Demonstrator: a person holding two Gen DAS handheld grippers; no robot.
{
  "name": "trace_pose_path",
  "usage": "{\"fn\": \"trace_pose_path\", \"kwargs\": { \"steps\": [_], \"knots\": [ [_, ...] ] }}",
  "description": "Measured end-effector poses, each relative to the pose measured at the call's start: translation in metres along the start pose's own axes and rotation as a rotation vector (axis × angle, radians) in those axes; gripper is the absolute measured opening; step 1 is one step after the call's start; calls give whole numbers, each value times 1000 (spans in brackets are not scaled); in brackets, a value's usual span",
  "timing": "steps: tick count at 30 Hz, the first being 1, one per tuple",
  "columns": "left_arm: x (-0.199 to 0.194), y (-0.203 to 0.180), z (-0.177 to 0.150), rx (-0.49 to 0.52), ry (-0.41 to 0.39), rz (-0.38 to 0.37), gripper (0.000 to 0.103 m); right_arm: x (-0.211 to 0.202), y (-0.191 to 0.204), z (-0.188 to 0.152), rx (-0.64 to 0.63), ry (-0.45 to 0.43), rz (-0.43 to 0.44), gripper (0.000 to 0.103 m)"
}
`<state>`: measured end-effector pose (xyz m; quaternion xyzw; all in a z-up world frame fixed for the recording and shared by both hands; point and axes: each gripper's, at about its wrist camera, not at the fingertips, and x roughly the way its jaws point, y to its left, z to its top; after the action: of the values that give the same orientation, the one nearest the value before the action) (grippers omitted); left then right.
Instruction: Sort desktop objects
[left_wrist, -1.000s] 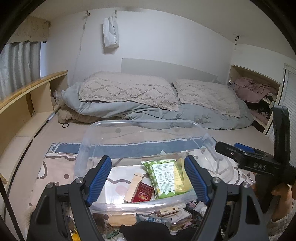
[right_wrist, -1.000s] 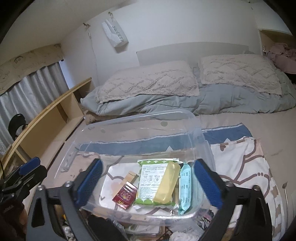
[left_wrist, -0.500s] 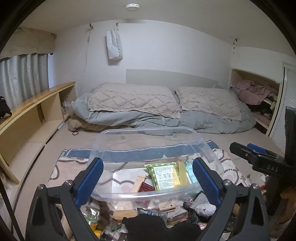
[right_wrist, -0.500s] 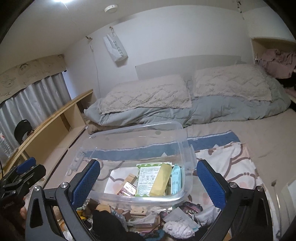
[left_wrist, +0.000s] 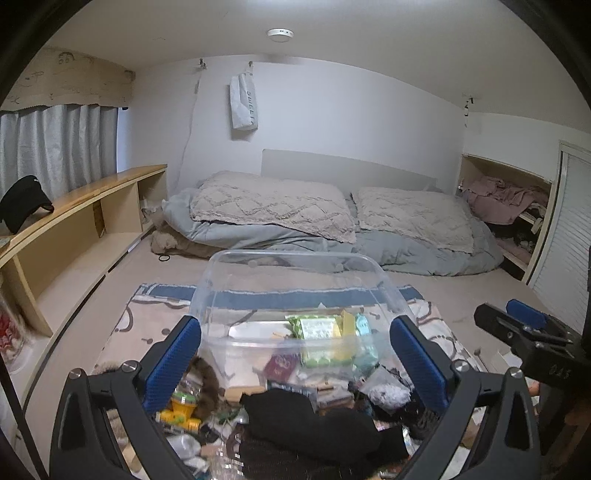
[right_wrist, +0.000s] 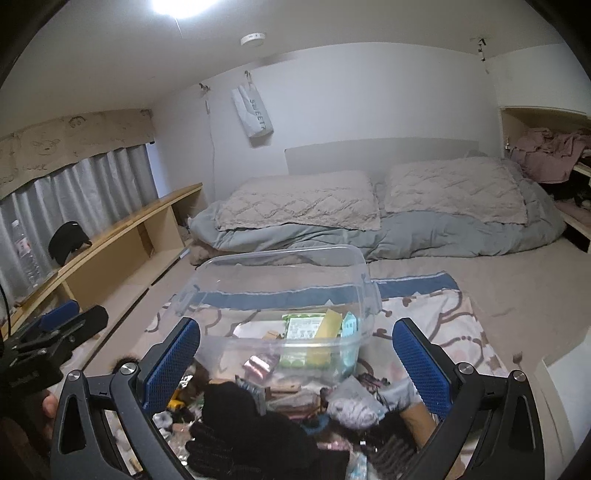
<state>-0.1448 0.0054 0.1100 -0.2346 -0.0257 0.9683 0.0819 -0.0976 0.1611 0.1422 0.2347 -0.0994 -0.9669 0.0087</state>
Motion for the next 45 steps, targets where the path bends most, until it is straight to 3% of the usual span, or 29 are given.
{"fn": "trace_pose_path", "kwargs": {
  "steps": [5, 10, 19, 45],
  "knots": [
    [-20, -3, -17, 20, 7, 29, 103, -24, 8, -13, -23, -9, -9, 103],
    [-39, -4, -35, 19, 37, 6, 103, -44, 13, -28, -32, -10, -14, 103],
    [-66, -9, -58, 47, 35, 32, 103, -70, 20, -60, -70, 34, -25, 103],
    [-79, -12, -105, 83, 90, 55, 103, -98, 24, -100, -95, 70, -44, 103]
  ]
}}
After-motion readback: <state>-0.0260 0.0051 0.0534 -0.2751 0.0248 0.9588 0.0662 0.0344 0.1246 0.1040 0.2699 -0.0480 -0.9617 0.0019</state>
